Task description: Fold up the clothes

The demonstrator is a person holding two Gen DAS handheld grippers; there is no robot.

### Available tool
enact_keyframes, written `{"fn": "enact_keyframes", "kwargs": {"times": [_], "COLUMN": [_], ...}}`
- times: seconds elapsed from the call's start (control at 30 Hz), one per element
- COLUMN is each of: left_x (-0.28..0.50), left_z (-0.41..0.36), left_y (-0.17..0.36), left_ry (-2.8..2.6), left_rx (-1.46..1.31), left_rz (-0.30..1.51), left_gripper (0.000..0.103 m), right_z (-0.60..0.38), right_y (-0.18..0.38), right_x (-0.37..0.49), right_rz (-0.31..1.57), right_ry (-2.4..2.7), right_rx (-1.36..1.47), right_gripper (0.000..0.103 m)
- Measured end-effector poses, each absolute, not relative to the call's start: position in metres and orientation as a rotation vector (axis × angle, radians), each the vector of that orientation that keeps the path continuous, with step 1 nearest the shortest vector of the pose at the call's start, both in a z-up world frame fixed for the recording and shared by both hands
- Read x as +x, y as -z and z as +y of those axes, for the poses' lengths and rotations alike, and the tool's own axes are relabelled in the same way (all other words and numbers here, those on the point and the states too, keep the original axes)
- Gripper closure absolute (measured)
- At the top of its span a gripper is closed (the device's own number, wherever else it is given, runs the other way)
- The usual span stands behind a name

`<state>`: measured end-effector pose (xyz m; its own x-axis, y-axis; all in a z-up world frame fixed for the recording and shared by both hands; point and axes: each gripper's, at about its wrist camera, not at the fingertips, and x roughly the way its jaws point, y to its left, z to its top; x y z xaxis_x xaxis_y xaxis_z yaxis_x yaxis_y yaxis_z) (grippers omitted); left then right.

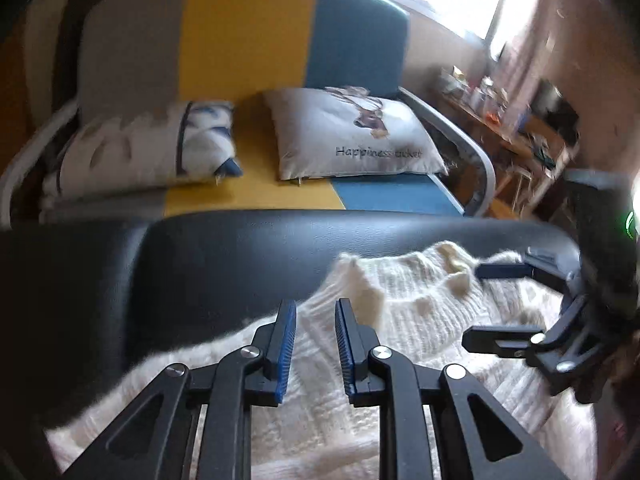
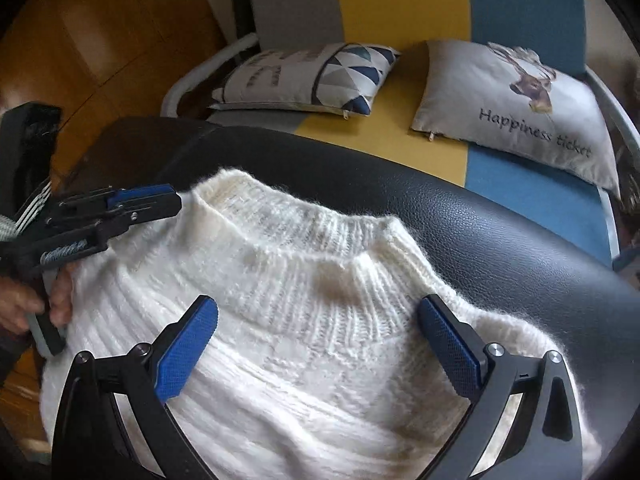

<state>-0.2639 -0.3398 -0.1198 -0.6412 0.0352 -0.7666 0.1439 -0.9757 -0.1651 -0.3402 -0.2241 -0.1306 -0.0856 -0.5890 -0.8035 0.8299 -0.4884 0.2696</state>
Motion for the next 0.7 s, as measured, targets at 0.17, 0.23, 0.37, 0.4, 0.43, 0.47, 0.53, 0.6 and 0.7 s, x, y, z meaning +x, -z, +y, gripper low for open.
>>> {"fn": "enact_keyframes", "kwargs": {"times": [0.17,0.23,0.37,0.4,0.43,0.47,0.53,0.6,0.7], "left_x": [-0.279,-0.276,-0.27,-0.27,-0.27,-0.27,-0.268,-0.27,-0.278], "left_z": [-0.346,-0.345,-0.347,-0.346,-0.344,-0.342,-0.331,-0.321,-0.308], "left_y": [0.137,0.137,0.137,0.135,0.133,0.132,0.119,0.115,0.123], "left_ry": [2.678,2.683,2.669,2.67,2.67,2.67,2.749,2.786,2.777], "left_rx": [1.408,1.382,1.339,1.337,1.336,1.334,1.29,1.301,1.402], "left_rz": [0.343,0.334,0.394,0.404,0.415,0.425,0.343,0.262,0.145], "left_gripper": [0.084,0.083,0.084,0.083,0.083,0.083,0.083,0.083,0.083], "right_z": [-0.249,-0.249,-0.233,-0.228,-0.224,-0.222,-0.214,-0.195,-0.15], "right_y": [0.131,0.139,0.145,0.145,0.144,0.141,0.132,0.119,0.108], "right_x": [-0.338,-0.34,-0.345,-0.346,-0.346,-0.347,-0.347,-0.351,-0.361], "right_rz": [0.359,0.395,0.388,0.372,0.365,0.364,0.357,0.323,0.246], "right_ry": [1.703,1.732,1.806,1.812,1.813,1.81,1.791,1.787,1.796], "right_rx": [1.108,1.105,1.093,1.097,1.109,1.128,1.149,1.134,1.149], "right_gripper": [0.001,0.001,0.001,0.001,0.001,0.001,0.001,0.001,0.001]}}
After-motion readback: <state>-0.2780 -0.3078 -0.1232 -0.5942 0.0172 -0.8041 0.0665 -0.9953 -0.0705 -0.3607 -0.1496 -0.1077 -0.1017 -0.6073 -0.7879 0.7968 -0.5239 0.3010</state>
